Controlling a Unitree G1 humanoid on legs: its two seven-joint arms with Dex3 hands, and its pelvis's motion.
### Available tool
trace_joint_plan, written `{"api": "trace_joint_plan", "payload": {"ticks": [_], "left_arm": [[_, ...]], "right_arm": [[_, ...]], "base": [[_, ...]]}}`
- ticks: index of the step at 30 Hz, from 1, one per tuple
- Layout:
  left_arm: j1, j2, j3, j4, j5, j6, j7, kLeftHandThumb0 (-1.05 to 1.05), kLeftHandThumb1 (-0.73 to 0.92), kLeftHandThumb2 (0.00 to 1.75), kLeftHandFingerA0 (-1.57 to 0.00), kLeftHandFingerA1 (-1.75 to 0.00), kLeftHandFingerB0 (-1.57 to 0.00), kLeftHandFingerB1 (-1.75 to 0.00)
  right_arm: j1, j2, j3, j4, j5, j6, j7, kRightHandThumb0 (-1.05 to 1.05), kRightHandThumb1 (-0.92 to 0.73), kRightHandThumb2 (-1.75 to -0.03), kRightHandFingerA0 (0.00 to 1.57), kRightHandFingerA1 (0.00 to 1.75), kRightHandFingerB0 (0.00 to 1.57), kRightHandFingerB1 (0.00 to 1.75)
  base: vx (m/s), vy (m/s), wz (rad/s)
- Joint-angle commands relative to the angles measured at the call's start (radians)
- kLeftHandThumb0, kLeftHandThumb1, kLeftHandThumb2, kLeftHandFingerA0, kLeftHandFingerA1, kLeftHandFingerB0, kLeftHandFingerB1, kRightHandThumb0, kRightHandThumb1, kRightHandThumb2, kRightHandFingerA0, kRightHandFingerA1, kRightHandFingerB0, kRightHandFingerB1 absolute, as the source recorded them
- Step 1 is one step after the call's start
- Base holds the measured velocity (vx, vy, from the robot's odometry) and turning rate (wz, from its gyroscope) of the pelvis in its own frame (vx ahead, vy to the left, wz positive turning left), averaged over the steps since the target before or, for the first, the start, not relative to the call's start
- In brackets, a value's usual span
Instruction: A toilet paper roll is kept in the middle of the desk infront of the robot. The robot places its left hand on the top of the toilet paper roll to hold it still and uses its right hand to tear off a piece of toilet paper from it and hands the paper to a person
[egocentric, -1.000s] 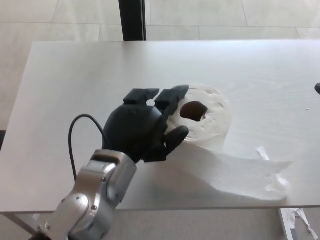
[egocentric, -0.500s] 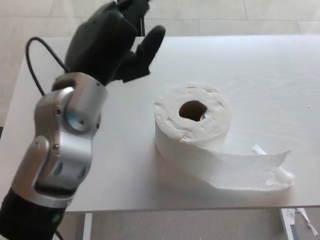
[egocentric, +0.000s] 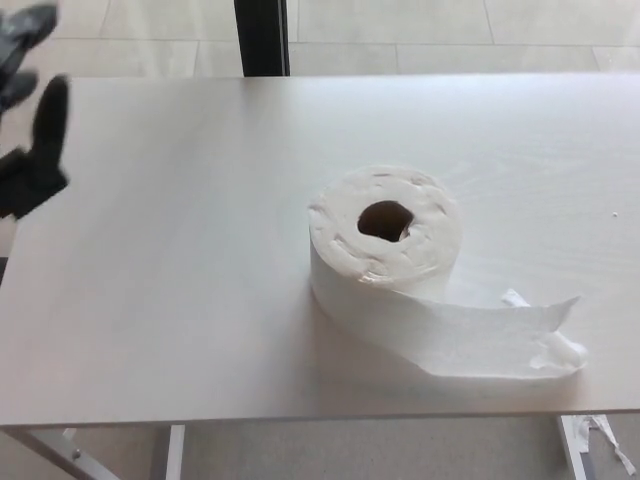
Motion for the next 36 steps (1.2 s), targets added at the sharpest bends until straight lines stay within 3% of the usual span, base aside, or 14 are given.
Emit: {"api": "trace_joint_plan", "payload": {"ticks": [1,2,3,7,8,9,14,15,16,20,26,27,33,36], "left_arm": [[0.590,0.077,0.686,0.382,-0.334,-0.121,-0.110,-0.99,0.88,0.67,-0.72,-0.77,-0.22,-0.55],[0.572,0.088,0.712,0.417,-0.364,-0.116,-0.111,-0.95,0.88,0.67,-0.31,-0.68,-0.12,-0.53],[0.517,0.101,0.753,0.440,-0.361,-0.057,-0.043,-0.91,0.91,0.67,-0.29,-0.56,-0.15,-0.52],[0.419,0.115,0.820,0.483,-0.417,-0.006,0.010,-0.87,0.88,0.67,-0.31,-0.55,-0.18,-0.50],[0.406,0.120,0.828,0.501,-0.422,-0.003,0.019,-0.87,0.88,0.67,-0.31,-0.55,-0.18,-0.50],[0.409,0.104,0.825,0.526,-0.417,-0.029,0.048,-0.84,0.68,1.08,-0.27,-0.60,-0.12,-0.54],[0.438,0.119,0.758,0.819,-0.363,-0.094,0.106,-0.86,0.72,1.08,-0.37,-0.69,-0.13,-0.61],[0.449,0.134,0.744,0.881,-0.351,-0.112,0.113,-0.82,0.90,0.67,-0.66,-0.78,-0.22,-0.66],[0.475,0.167,0.705,1.003,-0.315,-0.163,0.131,-0.85,0.70,1.02,-1.01,-1.27,-0.33,-0.70],[0.522,0.212,0.605,1.135,-0.238,-0.209,0.132,-0.88,0.87,0.72,-1.15,-1.71,-0.57,-0.99],[0.560,0.268,0.574,1.174,-0.241,-0.196,0.059,-0.85,0.86,0.68,-0.68,-1.14,-0.21,-0.68],[0.545,0.284,0.579,1.201,-0.260,-0.213,0.046,-0.67,0.61,1.12,-0.49,-0.78,-0.04,-0.54],[0.499,0.315,0.566,1.255,-0.284,-0.236,0.053,-0.67,0.61,1.12,-0.49,-0.78,-0.04,-0.54],[0.509,0.343,0.495,1.237,-0.279,-0.276,-0.058,-0.89,0.89,0.67,-0.37,-0.84,-0.22,-0.70]], "right_arm": [[0.197,0.039,-0.641,0.077,0.570,0.283,0.141,-0.96,-0.67,-0.86,0.00,0.00,0.00,0.12],[0.168,0.037,-0.661,0.072,0.582,0.338,0.135,-0.95,-0.70,-0.99,0.00,0.21,0.00,0.13],[0.018,0.051,-0.755,0.126,0.746,0.387,0.092,-0.65,-0.54,-0.95,0.67,1.06,0.00,0.33],[-0.148,0.034,-0.818,0.190,0.773,0.503,-0.018,-0.71,-0.66,-0.83,0.72,1.36,0.04,0.23],[-0.164,0.042,-0.831,0.192,0.785,0.503,-0.035,-0.71,-0.66,-0.83,0.72,1.36,0.04,0.23],[-0.170,0.070,-0.846,0.190,0.796,0.513,-0.060,-0.55,-0.79,-0.65,0.07,0.92,0.03,0.15],[-0.137,0.128,-0.890,0.277,0.824,0.511,-0.034,-0.53,-0.79,-0.66,0.03,0.84,0.00,0.13],[-0.111,0.111,-0.888,0.324,0.802,0.502,-0.003,-0.52,-0.82,-0.64,0.00,0.74,0.00,0.16],[-0.056,0.088,-0.884,0.401,0.768,0.482,0.046,-0.50,-0.77,-0.66,0.09,0.74,0.02,0.20],[0.049,0.056,-0.863,0.486,0.718,0.419,0.161,-0.53,-0.76,-0.64,0.05,0.71,0.00,0.36],[0.203,0.066,-0.682,0.577,0.535,0.308,0.242,-0.73,-0.59,-0.94,0.56,0.88,0.02,0.39],[0.205,0.035,-0.601,0.639,0.463,0.280,0.262,-0.78,-0.59,-0.95,0.63,0.88,0.03,0.42],[0.163,0.018,-0.574,0.675,0.473,0.267,0.260,-0.78,-0.59,-0.95,0.63,0.88,0.03,0.42],[0.214,-0.040,-0.369,0.639,0.335,0.187,0.380,-0.92,-0.59,-0.95,0.38,0.72,0.12,0.50]], "base": [[0.00,0.000,0.00],[0.00,0.000,0.00],[0.00,0.000,0.00],[0.00,0.000,0.00],[0.00,0.000,0.00],[0.00,0.000,0.00],[0.00,0.000,0.00],[0.00,0.000,0.00],[0.00,0.000,0.00],[0.00,0.000,0.00],[0.00,0.000,0.00],[0.00,0.000,0.00],[0.00,0.000,0.00],[0.00,0.000,0.00]]}}
